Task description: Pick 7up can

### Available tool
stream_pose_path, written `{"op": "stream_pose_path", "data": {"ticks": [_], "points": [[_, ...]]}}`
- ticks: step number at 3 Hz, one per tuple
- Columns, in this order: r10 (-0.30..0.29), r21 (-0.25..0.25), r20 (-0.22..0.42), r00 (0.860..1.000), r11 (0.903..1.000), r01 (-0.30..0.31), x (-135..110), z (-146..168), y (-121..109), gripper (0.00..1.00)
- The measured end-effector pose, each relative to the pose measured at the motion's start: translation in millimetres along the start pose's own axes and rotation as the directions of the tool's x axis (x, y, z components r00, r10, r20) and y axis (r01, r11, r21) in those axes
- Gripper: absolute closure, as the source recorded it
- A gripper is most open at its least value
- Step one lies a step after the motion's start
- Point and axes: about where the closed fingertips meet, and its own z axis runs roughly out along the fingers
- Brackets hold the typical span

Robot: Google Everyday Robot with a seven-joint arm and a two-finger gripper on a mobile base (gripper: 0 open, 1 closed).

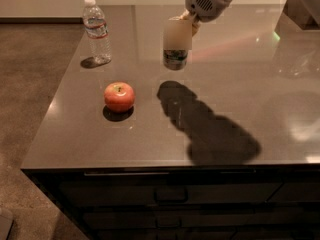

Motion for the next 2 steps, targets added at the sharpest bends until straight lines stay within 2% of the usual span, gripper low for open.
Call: {"op": "stream_pose_path", "data": {"ticks": [1, 2], "points": [[-0.061, 0.024, 0.017, 0.998, 0.9979, 0.060, -32.9, -32.6, 10.2, 1.00], [-0.062, 0.024, 0.017, 0.998, 0.9978, 0.062, -33.5, -32.9, 10.6, 1.00]]}}
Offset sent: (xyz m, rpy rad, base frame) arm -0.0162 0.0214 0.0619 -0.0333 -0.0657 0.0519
